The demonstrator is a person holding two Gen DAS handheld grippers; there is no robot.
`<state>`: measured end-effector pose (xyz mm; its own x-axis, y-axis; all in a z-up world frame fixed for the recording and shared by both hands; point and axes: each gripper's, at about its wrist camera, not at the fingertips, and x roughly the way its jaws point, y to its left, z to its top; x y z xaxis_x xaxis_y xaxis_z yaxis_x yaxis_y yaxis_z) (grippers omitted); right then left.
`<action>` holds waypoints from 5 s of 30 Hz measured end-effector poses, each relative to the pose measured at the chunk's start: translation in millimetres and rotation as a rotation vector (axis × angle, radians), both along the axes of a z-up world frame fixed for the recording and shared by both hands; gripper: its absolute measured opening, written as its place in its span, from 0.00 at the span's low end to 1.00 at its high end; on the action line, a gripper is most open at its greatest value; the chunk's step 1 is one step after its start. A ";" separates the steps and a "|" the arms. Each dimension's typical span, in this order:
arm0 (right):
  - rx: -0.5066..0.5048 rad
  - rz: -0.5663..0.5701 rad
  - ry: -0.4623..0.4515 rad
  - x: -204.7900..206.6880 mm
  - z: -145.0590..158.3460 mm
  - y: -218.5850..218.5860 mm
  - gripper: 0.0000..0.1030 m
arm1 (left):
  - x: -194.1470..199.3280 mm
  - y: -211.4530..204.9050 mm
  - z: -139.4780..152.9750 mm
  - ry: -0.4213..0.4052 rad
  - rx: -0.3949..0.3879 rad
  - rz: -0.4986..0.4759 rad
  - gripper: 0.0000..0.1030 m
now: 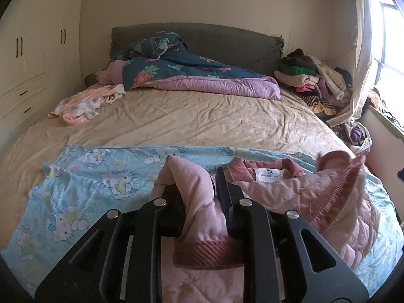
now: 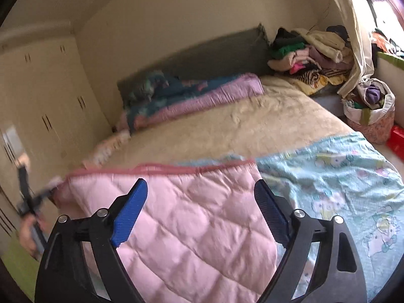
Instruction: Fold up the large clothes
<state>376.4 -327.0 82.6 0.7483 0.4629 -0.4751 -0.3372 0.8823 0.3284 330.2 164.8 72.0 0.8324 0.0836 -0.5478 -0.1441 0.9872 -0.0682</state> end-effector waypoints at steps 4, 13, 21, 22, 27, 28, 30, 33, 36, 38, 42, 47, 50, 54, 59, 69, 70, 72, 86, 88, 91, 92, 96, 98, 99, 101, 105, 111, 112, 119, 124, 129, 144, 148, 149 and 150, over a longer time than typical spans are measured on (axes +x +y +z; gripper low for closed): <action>-0.055 0.039 0.112 12.9 -42.3 15.8 0.83 | 2.2 -6.0 -1.8 0.000 0.024 -0.008 0.21; -0.154 0.015 0.156 15.0 -78.8 31.8 0.86 | -4.1 -15.6 3.2 -0.040 0.043 -0.023 0.82; -0.312 -0.079 0.100 11.0 -75.9 12.8 0.94 | -20.2 3.5 -20.6 -0.004 0.073 0.014 0.90; -0.330 -0.091 0.101 11.2 -78.2 9.9 0.94 | -20.0 11.7 -34.0 0.034 0.051 0.017 0.90; -0.369 -0.130 0.152 21.1 -96.5 -4.5 0.94 | -16.4 32.2 -75.0 0.133 -0.054 -0.010 0.91; -0.377 -0.132 0.163 24.8 -101.4 -5.0 0.94 | -11.9 32.5 -82.0 0.157 -0.079 -0.021 0.91; -0.367 -0.127 0.167 31.4 -107.6 -5.7 0.94 | -4.6 28.1 -91.6 0.193 -0.074 -0.029 0.91; -0.318 -0.108 0.199 43.2 -116.8 -3.9 0.79 | 3.8 17.6 -101.6 0.226 -0.050 -0.038 0.81; -0.289 -0.062 0.242 56.5 -124.1 6.8 0.26 | 10.1 15.2 -103.5 0.231 -0.019 0.006 0.14; -0.294 -0.081 0.209 59.5 -117.8 14.9 0.19 | 14.8 21.4 -102.1 0.223 -0.055 0.014 0.11; -0.303 -0.166 0.150 75.4 -101.7 26.9 0.15 | 27.7 21.2 -93.5 0.209 0.010 0.044 0.08; -0.310 -0.216 0.231 112.0 -115.1 28.5 0.15 | 51.9 23.7 -101.4 0.236 0.045 0.074 0.08; -0.324 -0.235 0.261 124.8 -127.0 32.5 0.15 | 65.6 22.2 -111.2 0.258 0.070 0.085 0.08; -0.344 -0.244 0.284 134.8 -140.4 36.6 0.15 | 74.8 21.2 -119.4 0.277 0.078 0.097 0.09; -0.356 -0.245 0.293 134.8 -152.6 35.8 0.18 | 73.0 22.1 -118.7 0.271 0.063 0.106 0.10; -0.231 -0.264 0.259 92.6 -123.2 12.6 0.75 | 51.5 16.7 -101.8 0.246 0.057 0.109 0.35; -0.202 -0.263 0.240 82.4 -116.8 9.0 0.83 | 48.2 14.3 -99.4 0.243 0.056 0.105 0.36; -0.164 -0.254 0.218 65.4 -106.9 4.2 0.90 | 40.6 9.5 -93.5 0.231 0.059 0.100 0.47; -0.100 -0.200 0.166 -15.7 -70.7 1.1 0.96 | -19.5 -13.0 -56.0 0.157 0.008 0.090 0.90; -0.102 -0.199 0.157 -24.4 -67.5 1.6 0.96 | -28.0 -16.2 -51.7 0.148 0.012 0.089 0.91; -0.111 -0.188 0.147 -37.1 -63.2 3.0 0.96 | -38.7 -20.4 -46.7 0.142 0.012 0.087 0.91; -0.115 -0.187 0.143 -40.7 -62.0 3.5 0.96 | -41.6 -21.2 -45.9 0.140 0.012 0.086 0.91; -0.107 -0.184 0.137 -55.3 -57.1 3.2 0.96 | -54.1 -23.3 -44.1 0.139 0.004 0.088 0.91; -0.098 -0.187 0.136 -60.5 -55.9 2.4 0.96 | -60.3 -24.7 -45.2 0.143 0.001 0.089 0.91; -0.092 -0.187 0.137 -62.6 -55.6 2.0 0.96 | -63.2 -25.7 -46.1 0.145 -0.003 0.090 0.91; -0.090 -0.191 0.142 -67.4 -56.1 1.2 0.96 | -68.8 -25.8 -48.5 0.150 -0.009 0.093 0.91; -0.079 -0.203 0.166 -73.3 -61.4 0.0 0.96 | -78.9 -25.4 -55.6 0.162 -0.019 0.098 0.91; -0.078 -0.215 0.188 -80.3 -68.6 -0.9 0.96 | -88.1 -30.3 -67.0 0.186 -0.019 0.095 0.91; -0.080 -0.215 0.193 -82.0 -70.3 -0.2 0.96 | -88.9 -30.7 -68.1 0.188 -0.022 0.096 0.91; -0.078 -0.234 0.235 -86.2 -83.6 0.4 0.96 | -95.0 -32.7 -82.1 0.215 -0.056 0.097 0.91; -0.045 -0.269 0.283 -84.7 -98.5 -2.4 0.96 | -93.9 -26.0 -98.6 0.255 -0.158 0.096 0.91; -0.027 -0.281 0.323 -78.4 -110.9 -3.0 0.96 | -91.2 -16.8 -113.7 0.277 -0.307 0.102 0.91; 0.176 -0.332 0.473 -28.9 -155.2 -7.8 0.96 | -51.7 22.9 -159.7 0.288 -0.685 0.214 0.91; 0.242 -0.329 0.482 -15.4 -165.3 -6.5 0.96 | -37.2 25.9 -165.9 0.277 -0.727 0.214 0.92; 0.245 -0.330 0.479 -12.1 -167.2 -6.1 0.96 | -34.0 26.5 -168.4 0.272 -0.741 0.215 0.92; 0.250 -0.329 0.475 -8.8 -169.0 -5.7 0.96 | -31.1 27.6 -170.9 0.269 -0.752 0.216 0.92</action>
<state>367.6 -332.7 -86.3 0.6042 0.3849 -0.6977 0.1718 0.7920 0.5858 299.1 192.4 -98.9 0.6724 -0.2416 -0.6996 -0.4311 0.6405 -0.6355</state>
